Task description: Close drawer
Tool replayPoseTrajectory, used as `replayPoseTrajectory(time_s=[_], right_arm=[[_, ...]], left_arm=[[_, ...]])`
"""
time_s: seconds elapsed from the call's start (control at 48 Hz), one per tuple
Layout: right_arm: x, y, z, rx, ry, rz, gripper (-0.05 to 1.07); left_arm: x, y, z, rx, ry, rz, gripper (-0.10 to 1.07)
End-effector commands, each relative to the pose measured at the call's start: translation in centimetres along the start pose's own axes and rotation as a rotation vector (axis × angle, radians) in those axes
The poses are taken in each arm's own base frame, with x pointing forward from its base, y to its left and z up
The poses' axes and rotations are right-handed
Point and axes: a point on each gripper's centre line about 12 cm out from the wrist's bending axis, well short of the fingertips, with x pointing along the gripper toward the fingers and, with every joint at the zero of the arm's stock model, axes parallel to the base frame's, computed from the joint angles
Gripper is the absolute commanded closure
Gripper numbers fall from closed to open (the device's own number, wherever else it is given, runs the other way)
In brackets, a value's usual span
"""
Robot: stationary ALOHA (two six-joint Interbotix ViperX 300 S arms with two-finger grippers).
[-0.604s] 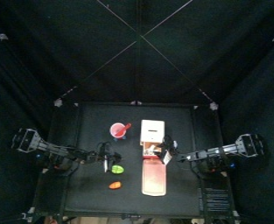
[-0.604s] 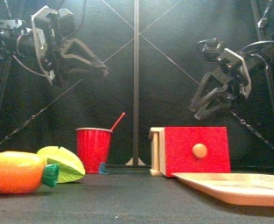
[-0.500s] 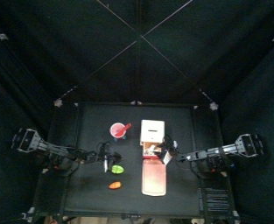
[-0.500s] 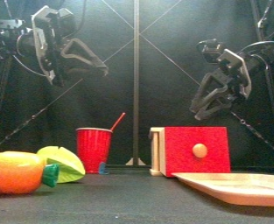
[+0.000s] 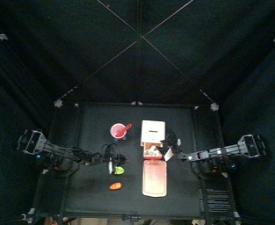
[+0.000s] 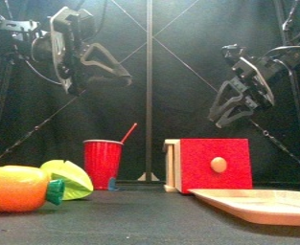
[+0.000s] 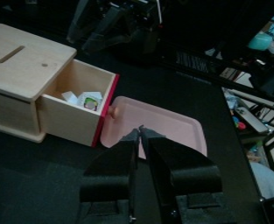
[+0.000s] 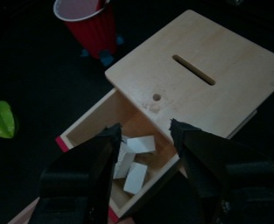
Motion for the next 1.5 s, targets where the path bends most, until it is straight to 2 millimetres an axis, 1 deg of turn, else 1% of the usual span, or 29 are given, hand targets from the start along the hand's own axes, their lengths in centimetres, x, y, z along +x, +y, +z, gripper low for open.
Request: replayPoseTrajectory(time_s=[0.0,0.104,0.229,0.333,0.417,0.438,0.521,0.604,0.688,0.771,0.812,0.938,1.042,1.125,1.208,1.312,1.396,1.479], right_arm=[[-0.3,0.1,0.9,0.018,-0.03,0.0,0.19],[-0.3,0.1,0.8,0.021,-0.024,-0.002,0.19],[-0.5,0.4,0.7,0.023,-0.013,0.019,0.19],[-1.2,1.5,0.4,0.017,0.004,0.091,0.19],[-1.8,2.5,-0.4,-0.001,0.033,0.158,0.19],[-2.0,2.7,-0.5,-0.004,0.037,0.174,0.19],[-2.7,3.5,-1.2,-0.027,0.056,0.227,0.19],[-3.0,3.6,-2.2,-0.044,0.082,0.248,0.19],[-3.2,3.6,-2.6,-0.05,0.094,0.257,0.19],[-3.5,3.4,-2.8,-0.035,0.101,0.258,0.19],[-3.5,3.3,-2.8,-0.023,0.105,0.256,0.19],[-3.8,3.1,-3.3,-0.003,0.122,0.257,0.19],[-4.0,3.2,-3.7,-0.022,0.132,0.271,0.2],[-4.1,3.3,-4.1,-0.041,0.134,0.277,0.25],[-4.1,3.2,-4.2,-0.048,0.136,0.279,0.34],[-4.1,3.2,-4.3,-0.051,0.139,0.277,0.49],[-4.0,3.3,-4.5,-0.054,0.15,0.285,0.62],[-4.0,3.5,-4.8,-0.058,0.163,0.293,0.72]], left_arm=[[1.2,-0.4,1.0,-0.004,-0.023,0.0,0.42],[2.4,0.0,1.3,-0.007,-0.034,0.02,0.42],[4.3,1.4,1.9,-0.027,-0.071,0.077,0.42],[6.4,2.5,2.2,-0.052,-0.108,0.134,0.42],[7.9,3.0,2.9,-0.063,-0.129,0.154,0.42],[8.4,3.4,3.5,-0.073,-0.144,0.165,0.42],[9.7,4.6,4.5,-0.087,-0.168,0.194,0.42],[10.8,5.7,5.5,-0.115,-0.178,0.221,0.42],[11.8,7.1,6.5,-0.167,-0.173,0.256,0.42],[12.6,8.7,6.7,-0.211,-0.13,0.283,0.43],[13.0,9.7,6.9,-0.239,-0.101,0.298,0.43],[14.0,12.2,7.2,-0.283,-0.022,0.316,0.48],[14.9,13.5,7.4,-0.302,0.029,0.316,0.52],[15.5,14.0,7.8,-0.306,0.051,0.309,0.55],[16.2,14.4,8.0,-0.306,0.079,0.297,0.56],[17.1,15.1,8.0,-0.308,0.121,0.288,0.56],[17.6,15.6,7.6,-0.317,0.159,0.285,0.56],[17.9,16.0,7.1,-0.325,0.187,0.285,0.56]])
